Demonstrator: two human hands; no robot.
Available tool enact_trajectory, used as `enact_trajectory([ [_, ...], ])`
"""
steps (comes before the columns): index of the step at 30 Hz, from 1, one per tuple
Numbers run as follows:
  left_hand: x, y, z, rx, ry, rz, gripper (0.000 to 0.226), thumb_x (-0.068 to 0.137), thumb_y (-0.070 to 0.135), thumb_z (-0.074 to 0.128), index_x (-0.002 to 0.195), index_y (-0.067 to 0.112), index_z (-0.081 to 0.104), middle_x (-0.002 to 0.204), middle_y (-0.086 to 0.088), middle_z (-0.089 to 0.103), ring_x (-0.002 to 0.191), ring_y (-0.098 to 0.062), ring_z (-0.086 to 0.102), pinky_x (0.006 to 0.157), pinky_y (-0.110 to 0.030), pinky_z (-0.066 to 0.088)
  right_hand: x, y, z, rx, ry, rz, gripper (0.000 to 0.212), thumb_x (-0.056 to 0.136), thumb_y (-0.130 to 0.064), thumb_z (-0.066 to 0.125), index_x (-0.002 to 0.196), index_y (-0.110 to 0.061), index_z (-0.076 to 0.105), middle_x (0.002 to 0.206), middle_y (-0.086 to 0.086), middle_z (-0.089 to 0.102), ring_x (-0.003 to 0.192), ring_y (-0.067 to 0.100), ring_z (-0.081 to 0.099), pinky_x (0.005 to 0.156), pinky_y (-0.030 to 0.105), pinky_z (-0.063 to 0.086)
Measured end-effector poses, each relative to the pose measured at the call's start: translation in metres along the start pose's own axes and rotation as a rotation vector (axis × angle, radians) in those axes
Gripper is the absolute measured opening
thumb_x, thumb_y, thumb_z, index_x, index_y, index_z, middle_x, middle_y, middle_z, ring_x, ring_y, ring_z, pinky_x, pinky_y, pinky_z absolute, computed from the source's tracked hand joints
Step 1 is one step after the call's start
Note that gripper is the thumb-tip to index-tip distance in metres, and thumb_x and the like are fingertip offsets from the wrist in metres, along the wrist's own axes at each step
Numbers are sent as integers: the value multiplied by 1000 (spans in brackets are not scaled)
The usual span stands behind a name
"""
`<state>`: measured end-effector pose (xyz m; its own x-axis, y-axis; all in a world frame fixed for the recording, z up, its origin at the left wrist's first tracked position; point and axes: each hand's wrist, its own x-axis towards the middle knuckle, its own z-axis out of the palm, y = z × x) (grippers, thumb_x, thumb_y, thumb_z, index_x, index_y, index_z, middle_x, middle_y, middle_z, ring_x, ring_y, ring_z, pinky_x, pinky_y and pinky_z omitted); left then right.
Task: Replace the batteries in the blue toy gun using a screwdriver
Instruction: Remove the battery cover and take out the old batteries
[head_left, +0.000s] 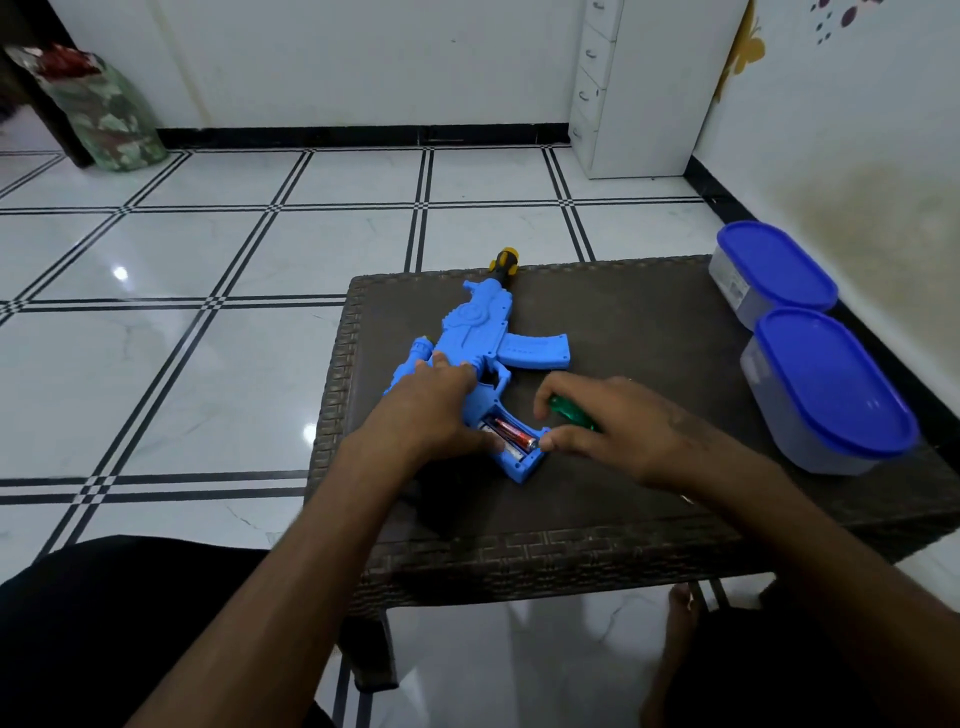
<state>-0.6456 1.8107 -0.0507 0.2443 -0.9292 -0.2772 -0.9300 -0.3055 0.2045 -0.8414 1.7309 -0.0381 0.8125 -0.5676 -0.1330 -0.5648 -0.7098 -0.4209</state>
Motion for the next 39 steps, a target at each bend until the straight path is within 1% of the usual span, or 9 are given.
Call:
enact_trajectory([
  [6,1,-1,6,36,35,32,91,72,51,78,145,16,35,152,-16,25,137,-30,30,105,-43,38,23,-6,4,-275,-74,-142,33,89,-42,64,117,-33,50,108,-10,55,99,13,55,83,39,48],
  [9,4,-4,9,28,53,37,91,71,52,78,143,16,36,152,-17,26,135,-31,32,105,-44,40,30,-1,5,-346,-80,-193,37,90,-42,63,123,-33,50,113,-10,52,103,11,53,81,33,45],
  [13,5,-6,10,18,56,40,92,71,51,78,144,16,35,155,-17,21,139,-31,27,107,-44,38,39,4,2,-347,-108,-242,34,88,-41,64,120,-36,52,115,-15,54,106,6,52,79,29,42],
  [18,5,-4,10,15,45,24,96,72,51,77,148,16,29,159,-19,12,146,-34,16,112,-46,32,37,9,8,-290,-122,-282,25,93,-34,59,118,-38,54,104,-16,53,97,7,54,81,33,47],
  [22,6,-3,11,19,33,18,98,73,50,77,150,16,26,160,-19,8,148,-35,11,114,-46,29,33,12,13,-176,-123,-275,25,98,-27,54,122,-32,54,100,-11,50,90,10,52,80,37,47],
  [28,6,-2,10,28,21,16,101,75,49,76,152,16,21,161,-20,5,148,-36,9,115,-45,28,25,8,16,-238,-65,-280,27,102,-31,42,125,-37,53,111,-8,49,87,13,56,72,37,50],
  [31,6,-2,10,32,15,14,102,76,50,75,153,15,18,161,-20,3,148,-36,8,114,-46,28,24,-1,15,-257,1,-288,25,98,-29,46,118,-33,60,108,-7,55,87,14,58,72,39,51],
  [34,5,-3,11,23,18,18,103,77,49,75,154,15,16,161,-20,3,149,-36,7,115,-46,27,25,-3,15,-260,35,-305,18,91,-41,52,105,-34,61,98,-11,55,85,11,58,69,35,51],
  [39,6,-3,11,30,18,15,103,77,50,74,154,16,16,161,-20,2,149,-36,7,115,-46,26,26,0,16,-307,53,-288,17,89,-43,62,101,-32,57,96,-13,52,91,10,56,67,26,38],
])
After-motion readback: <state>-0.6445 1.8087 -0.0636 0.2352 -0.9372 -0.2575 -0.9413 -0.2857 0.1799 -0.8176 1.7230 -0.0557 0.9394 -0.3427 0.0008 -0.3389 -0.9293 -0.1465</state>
